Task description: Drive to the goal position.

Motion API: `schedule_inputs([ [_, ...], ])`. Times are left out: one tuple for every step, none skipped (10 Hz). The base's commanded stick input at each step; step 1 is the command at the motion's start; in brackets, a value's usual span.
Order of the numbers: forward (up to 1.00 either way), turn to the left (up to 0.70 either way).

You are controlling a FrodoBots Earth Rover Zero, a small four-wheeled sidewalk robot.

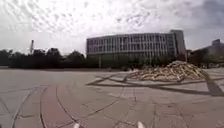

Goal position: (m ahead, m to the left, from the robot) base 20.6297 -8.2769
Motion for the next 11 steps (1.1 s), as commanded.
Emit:
schedule_inputs([
  [0.70,0.14],
  [0.70,0.14],
  [0.70,0.13],
  [0.70,0.08],
  [0.70,0.02],
  [0.70,0.01],
  [0.70,0.00],
  [0.70,0.00],
  [0.70,0.00],
  [0.70,0.00],
  [0.70,0.00],
])
